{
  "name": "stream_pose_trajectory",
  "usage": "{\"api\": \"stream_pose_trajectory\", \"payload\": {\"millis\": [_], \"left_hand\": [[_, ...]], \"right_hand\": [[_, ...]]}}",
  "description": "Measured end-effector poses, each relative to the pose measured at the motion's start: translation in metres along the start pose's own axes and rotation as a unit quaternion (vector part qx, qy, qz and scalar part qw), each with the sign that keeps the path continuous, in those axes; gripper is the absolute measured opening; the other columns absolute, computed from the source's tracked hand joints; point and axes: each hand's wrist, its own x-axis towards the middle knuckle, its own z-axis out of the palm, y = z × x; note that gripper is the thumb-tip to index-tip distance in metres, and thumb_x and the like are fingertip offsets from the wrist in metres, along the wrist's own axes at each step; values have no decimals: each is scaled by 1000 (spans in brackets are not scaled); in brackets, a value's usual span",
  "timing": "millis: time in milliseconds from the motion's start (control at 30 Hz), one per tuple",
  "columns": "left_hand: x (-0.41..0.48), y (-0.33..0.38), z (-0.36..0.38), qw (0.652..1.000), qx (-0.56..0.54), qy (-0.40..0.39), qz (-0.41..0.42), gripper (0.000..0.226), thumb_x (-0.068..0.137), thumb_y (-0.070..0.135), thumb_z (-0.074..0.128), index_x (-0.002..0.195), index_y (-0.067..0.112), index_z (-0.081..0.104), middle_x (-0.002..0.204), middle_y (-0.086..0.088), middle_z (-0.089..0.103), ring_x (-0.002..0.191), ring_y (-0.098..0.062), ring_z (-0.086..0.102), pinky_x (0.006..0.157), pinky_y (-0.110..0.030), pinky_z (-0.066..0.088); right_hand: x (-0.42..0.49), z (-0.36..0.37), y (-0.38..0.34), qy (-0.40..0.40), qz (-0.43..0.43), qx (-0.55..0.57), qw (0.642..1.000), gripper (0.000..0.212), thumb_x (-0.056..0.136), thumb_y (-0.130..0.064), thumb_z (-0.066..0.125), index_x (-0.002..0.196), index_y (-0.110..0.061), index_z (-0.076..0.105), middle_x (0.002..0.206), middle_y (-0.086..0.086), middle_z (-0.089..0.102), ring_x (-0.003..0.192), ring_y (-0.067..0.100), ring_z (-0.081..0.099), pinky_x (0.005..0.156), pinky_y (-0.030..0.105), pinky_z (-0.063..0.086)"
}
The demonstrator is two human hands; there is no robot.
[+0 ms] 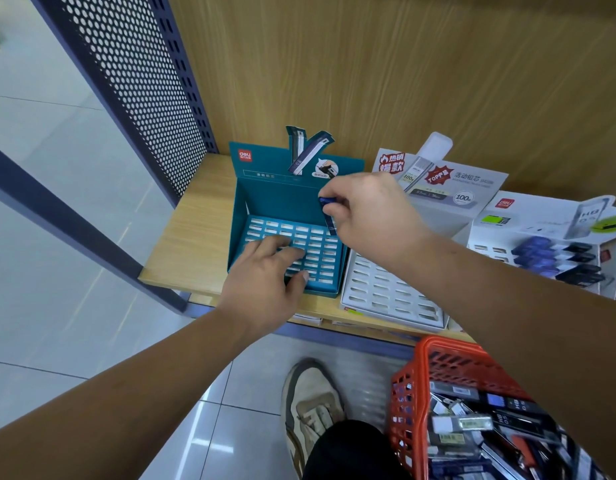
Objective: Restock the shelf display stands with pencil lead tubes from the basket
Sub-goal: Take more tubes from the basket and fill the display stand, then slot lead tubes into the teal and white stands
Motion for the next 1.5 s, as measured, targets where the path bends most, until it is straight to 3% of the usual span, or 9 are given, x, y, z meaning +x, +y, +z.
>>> {"api": "stream_pose_trajectory", "payload": {"millis": [633, 933, 1067, 1167, 1233, 1367, 1500], "left_hand": [[-3, 1, -2, 1000, -2, -7, -2, 48, 92, 44, 51, 130, 19, 69, 139, -4, 59, 124, -29, 51, 107, -43, 45], [-2, 5, -7, 1000, 1, -21, -10, 51, 93, 46, 48, 133, 21, 67, 141, -2, 57, 128, -26, 48, 108, -41, 44], [-2, 5, -10, 999, 1, -31, -12, 51, 92, 46, 49, 134, 22, 66, 143, -2, 56, 129, -26, 47, 108, -41, 43], [0, 5, -9, 1000, -1, -29, -10, 46, 93, 42, 55, 132, 21, 67, 141, -2, 57, 127, -27, 48, 108, -40, 43], [3, 7, -11, 999, 5, -35, -11, 42, 95, 36, 63, 133, 18, 67, 141, -4, 57, 127, -29, 48, 109, -40, 43], [5, 22, -23, 999, 2, -47, -11, 46, 93, 28, 70, 136, 14, 63, 138, -6, 60, 127, -30, 50, 109, -39, 43], [3, 47, -55, 997, 1, -73, -2, 44, 97, 31, 65, 139, 19, 60, 137, -1, 58, 129, -22, 50, 106, -32, 44]], "right_hand": [[-14, -7, 8, 16, -4, 8, 1000, 10, 92, -4, 69, 98, -3, 77, 88, 12, 73, 80, 29, 66, 75, 44, 58], [-1, 4, 3, -43, 12, -82, 996, 16, 91, -3, 64, 104, -10, 70, 101, 10, 67, 92, 30, 62, 79, 46, 56], [1, 7, 5, -34, 43, -68, 996, 19, 92, -3, 64, 107, -11, 70, 99, 11, 70, 92, 32, 64, 78, 44, 57], [-2, 2, 9, 17, 41, -45, 998, 16, 94, -6, 64, 109, -11, 66, 95, 12, 70, 90, 35, 65, 75, 47, 58], [-6, 0, 6, 29, 10, -86, 996, 14, 94, -8, 65, 108, -9, 64, 101, 12, 65, 90, 38, 63, 72, 48, 56], [-14, -11, 0, 22, 26, -162, 986, 23, 98, -25, 65, 119, -16, 69, 116, 7, 57, 97, 33, 64, 61, 35, 39], [-49, -41, 0, 65, 55, -124, 989, 33, 94, -35, 70, 125, -24, 68, 112, -3, 62, 96, 26, 67, 61, 32, 42]]}}
